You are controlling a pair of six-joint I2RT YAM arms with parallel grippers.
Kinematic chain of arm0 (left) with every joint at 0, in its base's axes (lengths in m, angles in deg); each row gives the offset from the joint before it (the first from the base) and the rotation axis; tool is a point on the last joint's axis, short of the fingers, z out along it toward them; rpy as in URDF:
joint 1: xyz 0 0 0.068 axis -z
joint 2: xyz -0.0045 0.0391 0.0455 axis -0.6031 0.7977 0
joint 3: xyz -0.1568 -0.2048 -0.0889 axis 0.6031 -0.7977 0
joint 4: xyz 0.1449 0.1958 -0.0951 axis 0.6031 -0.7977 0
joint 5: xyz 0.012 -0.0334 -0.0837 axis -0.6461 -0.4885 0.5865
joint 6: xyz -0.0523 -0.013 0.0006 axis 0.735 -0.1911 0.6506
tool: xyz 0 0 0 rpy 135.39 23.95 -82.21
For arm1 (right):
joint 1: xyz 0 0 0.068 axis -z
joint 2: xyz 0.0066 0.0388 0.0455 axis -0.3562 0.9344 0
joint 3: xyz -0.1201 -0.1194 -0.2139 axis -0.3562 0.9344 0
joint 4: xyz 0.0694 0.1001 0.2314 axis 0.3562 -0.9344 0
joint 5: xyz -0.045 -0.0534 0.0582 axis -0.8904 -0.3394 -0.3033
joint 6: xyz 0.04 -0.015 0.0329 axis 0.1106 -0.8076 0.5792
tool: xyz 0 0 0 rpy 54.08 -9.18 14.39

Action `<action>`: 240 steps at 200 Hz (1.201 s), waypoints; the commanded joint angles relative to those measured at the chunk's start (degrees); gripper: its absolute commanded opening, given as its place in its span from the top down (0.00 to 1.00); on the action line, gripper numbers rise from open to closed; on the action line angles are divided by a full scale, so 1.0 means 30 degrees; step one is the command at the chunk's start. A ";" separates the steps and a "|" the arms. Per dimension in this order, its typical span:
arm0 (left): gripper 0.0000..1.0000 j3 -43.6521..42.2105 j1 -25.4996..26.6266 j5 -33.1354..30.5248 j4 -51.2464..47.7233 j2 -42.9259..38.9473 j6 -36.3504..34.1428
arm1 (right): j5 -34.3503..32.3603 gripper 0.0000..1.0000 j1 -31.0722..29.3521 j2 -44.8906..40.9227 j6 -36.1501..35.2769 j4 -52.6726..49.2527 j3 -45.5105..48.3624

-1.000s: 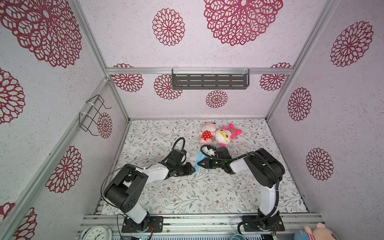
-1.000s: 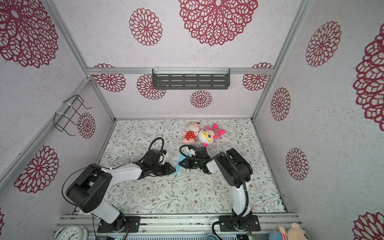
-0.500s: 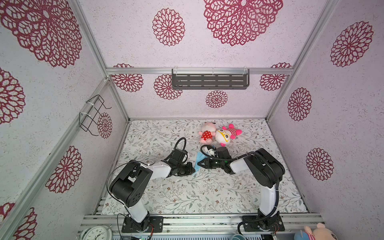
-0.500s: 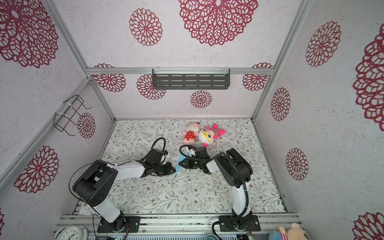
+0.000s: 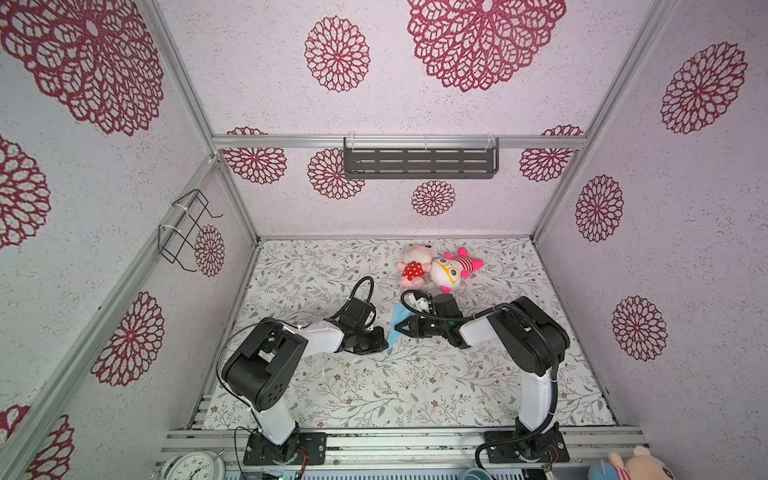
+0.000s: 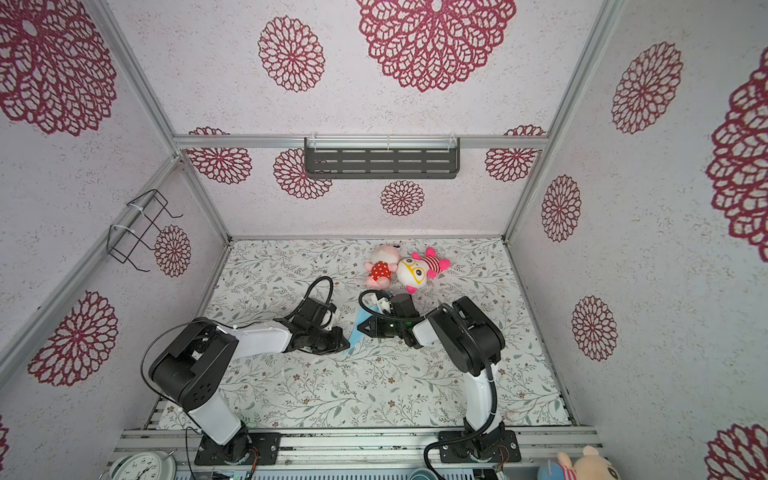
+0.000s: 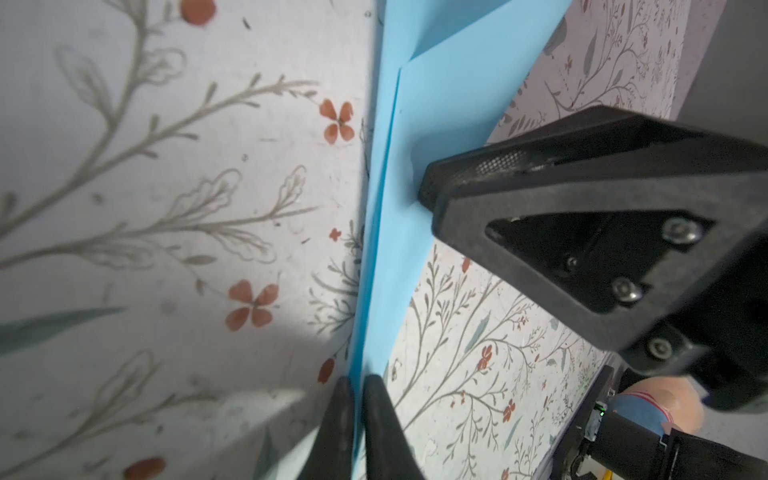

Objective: Fold a paper plane with a square sheet of paper (pick it up from the middle)

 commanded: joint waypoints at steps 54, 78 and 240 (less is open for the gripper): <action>0.73 0.0753 0.0001 -0.0692 -0.1412 -0.2192 -0.0176 | -0.0392 0.77 -0.0265 -0.0204 -0.0440 -0.1794 0.0191; 0.75 0.0759 0.0002 -0.0643 -0.1739 -0.1936 -0.0173 | -0.0252 0.77 -0.0281 -0.0344 -0.0289 -0.1543 0.0218; 0.92 0.0683 0.0366 -0.0013 -0.2680 -0.0523 -0.0408 | -0.0175 0.77 -0.0310 -0.0205 -0.0149 -0.1334 0.0221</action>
